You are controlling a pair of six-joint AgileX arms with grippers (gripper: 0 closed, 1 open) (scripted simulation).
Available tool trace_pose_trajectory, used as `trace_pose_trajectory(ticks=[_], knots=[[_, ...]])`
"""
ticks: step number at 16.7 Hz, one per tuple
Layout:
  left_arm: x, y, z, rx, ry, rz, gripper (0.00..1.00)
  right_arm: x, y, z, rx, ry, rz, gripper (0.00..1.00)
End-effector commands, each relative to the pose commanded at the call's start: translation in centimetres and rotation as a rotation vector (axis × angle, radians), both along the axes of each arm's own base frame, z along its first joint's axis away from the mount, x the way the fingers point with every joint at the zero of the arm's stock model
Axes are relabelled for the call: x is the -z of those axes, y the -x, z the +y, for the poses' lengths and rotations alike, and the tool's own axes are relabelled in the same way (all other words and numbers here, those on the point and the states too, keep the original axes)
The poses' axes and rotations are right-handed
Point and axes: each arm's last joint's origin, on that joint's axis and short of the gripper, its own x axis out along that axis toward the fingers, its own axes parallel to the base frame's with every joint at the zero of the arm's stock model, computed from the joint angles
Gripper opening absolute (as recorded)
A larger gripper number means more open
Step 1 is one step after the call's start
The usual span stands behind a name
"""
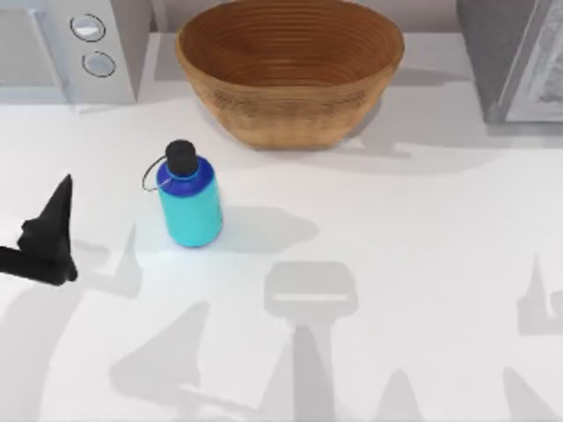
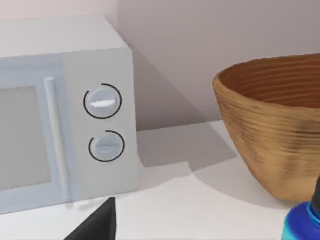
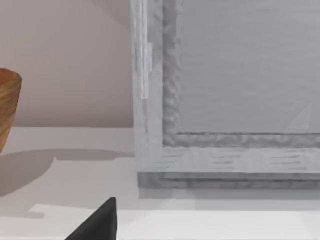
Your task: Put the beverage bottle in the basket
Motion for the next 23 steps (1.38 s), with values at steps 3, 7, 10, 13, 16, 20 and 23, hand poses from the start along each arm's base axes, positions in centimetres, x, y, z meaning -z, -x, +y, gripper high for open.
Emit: trace_pose_trajectory(ticks=[3, 7, 10, 13, 16, 20, 23], knots=[[0.8, -2.9, -0.4, 0.108, -0.005, 0.014, 1.00, 0.0, 0.0, 0.0, 0.000, 0.000, 0.000, 1.00], [3.6, -6.4, -0.9, 0.251, -0.010, 0.030, 1.00, 0.0, 0.0, 0.0, 0.000, 0.000, 0.000, 1.00], [6.4, -8.2, -1.2, 0.349, -0.012, 0.039, 1.00, 0.0, 0.0, 0.0, 0.000, 0.000, 0.000, 1.00], [9.3, -9.2, -1.5, 0.429, -0.012, 0.045, 1.00, 0.0, 0.0, 0.0, 0.000, 0.000, 0.000, 1.00], [11.6, -9.5, -1.6, 0.487, -0.012, 0.050, 1.00, 0.0, 0.0, 0.0, 0.000, 0.000, 0.000, 1.00], [12.7, -9.6, -1.7, 0.515, -0.012, 0.051, 1.00, 0.0, 0.0, 0.0, 0.000, 0.000, 0.000, 1.00], [12.7, -9.6, -1.7, 0.515, -0.012, 0.051, 1.00, 0.0, 0.0, 0.0, 0.000, 0.000, 0.000, 1.00]])
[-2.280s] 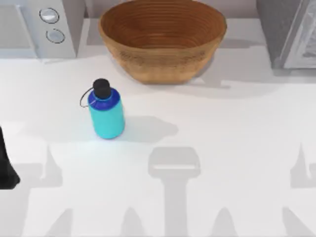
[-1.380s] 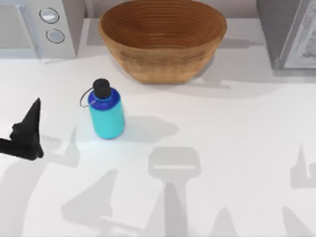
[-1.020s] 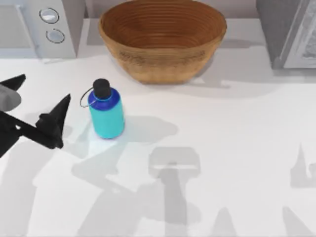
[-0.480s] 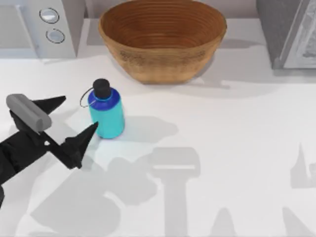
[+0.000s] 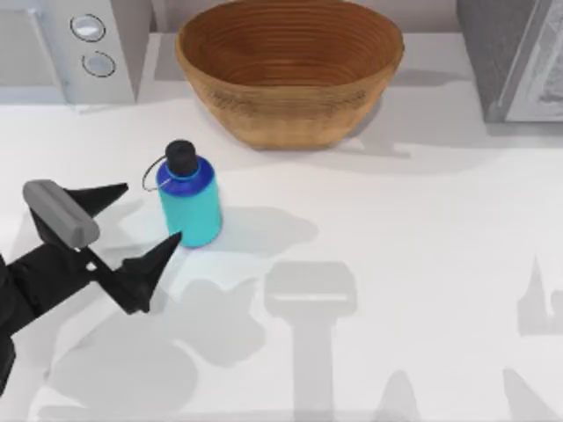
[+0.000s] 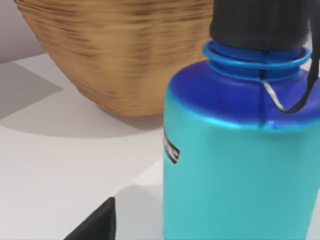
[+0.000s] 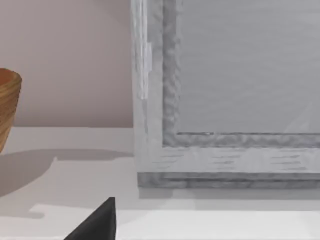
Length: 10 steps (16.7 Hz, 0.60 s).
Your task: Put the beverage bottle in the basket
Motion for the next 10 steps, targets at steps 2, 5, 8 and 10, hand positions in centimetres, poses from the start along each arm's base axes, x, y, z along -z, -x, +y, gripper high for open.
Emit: trace_pose_trajectory(ticks=[2, 5, 8, 10], knots=[[0.0, 0.0, 0.1, -0.005, 0.000, 0.004, 1.00, 0.0, 0.0, 0.0, 0.000, 0.000, 0.000, 1.00], [0.2, -1.3, -1.1, 0.000, 0.000, 0.000, 1.00, 0.0, 0.0, 0.0, 0.000, 0.000, 0.000, 1.00], [0.5, -3.3, -3.1, 0.000, 0.000, 0.000, 1.00, 0.0, 0.0, 0.0, 0.000, 0.000, 0.000, 1.00], [0.6, -4.3, -4.3, 0.000, 0.000, 0.000, 1.00, 0.0, 0.0, 0.0, 0.000, 0.000, 0.000, 1.00]])
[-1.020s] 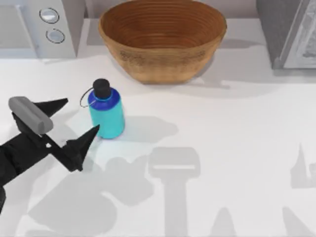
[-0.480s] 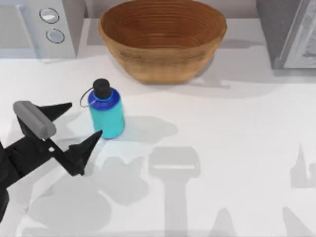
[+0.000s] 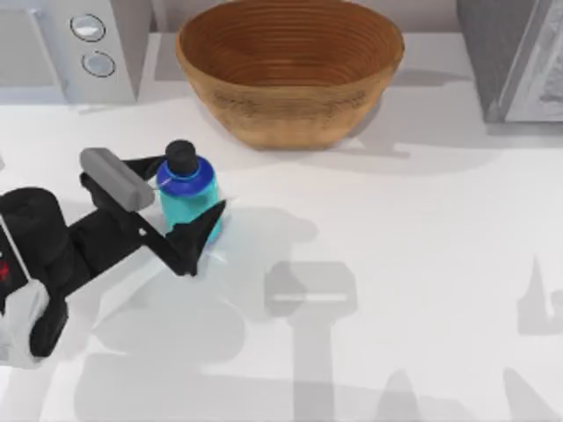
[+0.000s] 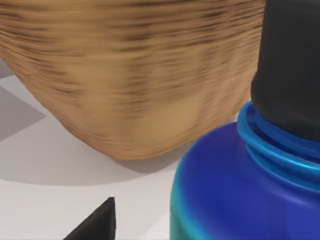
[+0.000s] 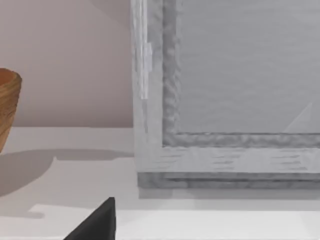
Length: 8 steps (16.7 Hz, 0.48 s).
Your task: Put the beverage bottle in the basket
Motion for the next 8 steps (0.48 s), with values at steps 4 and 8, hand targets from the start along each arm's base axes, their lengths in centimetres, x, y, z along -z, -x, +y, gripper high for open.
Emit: trace_pose_trajectory(ticks=[4, 8], knots=[[0.07, -0.52, -0.70, 0.000, 0.000, 0.000, 1.00, 0.00, 0.00, 0.00, 0.000, 0.000, 0.000, 1.00], [0.07, -0.52, -0.70, 0.000, 0.000, 0.000, 0.85, 0.00, 0.00, 0.00, 0.000, 0.000, 0.000, 1.00]])
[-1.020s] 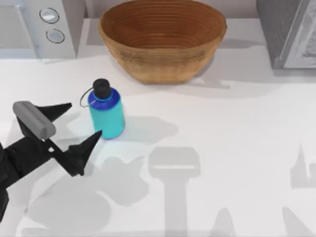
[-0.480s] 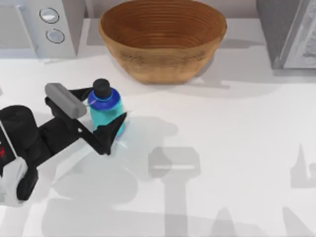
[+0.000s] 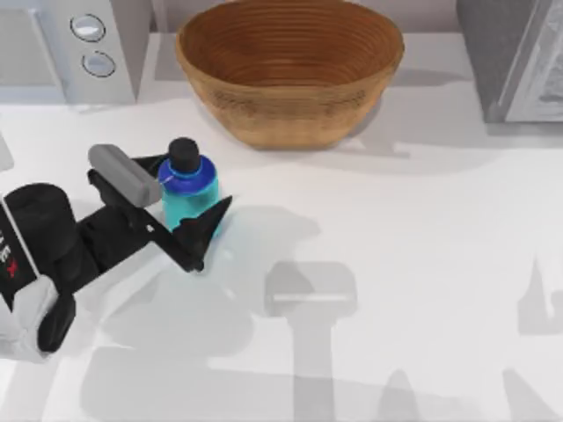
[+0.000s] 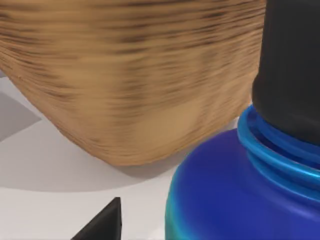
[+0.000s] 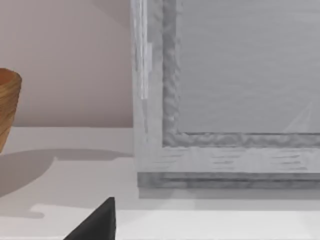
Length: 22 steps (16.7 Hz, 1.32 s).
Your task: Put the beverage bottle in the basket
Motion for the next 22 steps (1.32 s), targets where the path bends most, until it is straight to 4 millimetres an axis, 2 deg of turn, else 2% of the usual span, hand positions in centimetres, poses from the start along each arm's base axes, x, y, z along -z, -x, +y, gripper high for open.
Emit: trace_pose_trajectory(ticks=[11, 22], knots=[[0.00, 0.00, 0.00, 0.000, 0.000, 0.000, 0.02, 0.00, 0.00, 0.00, 0.000, 0.000, 0.000, 1.00], [-0.16, 0.16, 0.43, -0.003, -0.007, 0.002, 0.00, 0.00, 0.00, 0.00, 0.000, 0.000, 0.000, 1.00]])
